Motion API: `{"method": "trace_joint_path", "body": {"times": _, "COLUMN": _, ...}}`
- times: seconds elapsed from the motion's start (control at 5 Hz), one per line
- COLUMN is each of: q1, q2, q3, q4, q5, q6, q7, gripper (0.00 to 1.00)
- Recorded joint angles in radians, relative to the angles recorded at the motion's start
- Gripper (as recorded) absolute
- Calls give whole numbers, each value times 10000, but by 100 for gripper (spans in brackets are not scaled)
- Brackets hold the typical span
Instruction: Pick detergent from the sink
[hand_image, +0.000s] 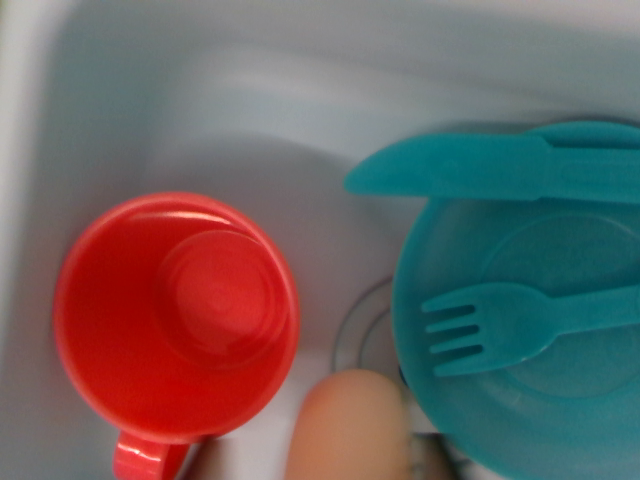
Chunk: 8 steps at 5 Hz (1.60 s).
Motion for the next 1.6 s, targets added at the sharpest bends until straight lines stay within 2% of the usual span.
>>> {"method": "trace_joint_path", "body": {"times": 1.0, "q1": 0, "q2": -84, "q3": -1, "q4": 165, "q5": -15, "q6": 248, "q7": 21, "gripper": 100}}
{"method": "trace_joint_path", "body": {"times": 1.2, "q1": -1, "q2": -163, "q3": -1, "q4": 321, "q5": -30, "q6": 482, "q7": 42, "gripper": 100}}
{"method": "trace_joint_path", "body": {"times": 1.4, "q1": -1, "q2": -163, "q3": -1, "q4": 321, "q5": -30, "q6": 482, "q7": 42, "gripper": 100}}
{"method": "trace_joint_path", "body": {"times": 1.6, "q1": -1, "q2": -264, "q3": -2, "q4": 517, "q5": -48, "q6": 778, "q7": 67, "gripper": 100}}
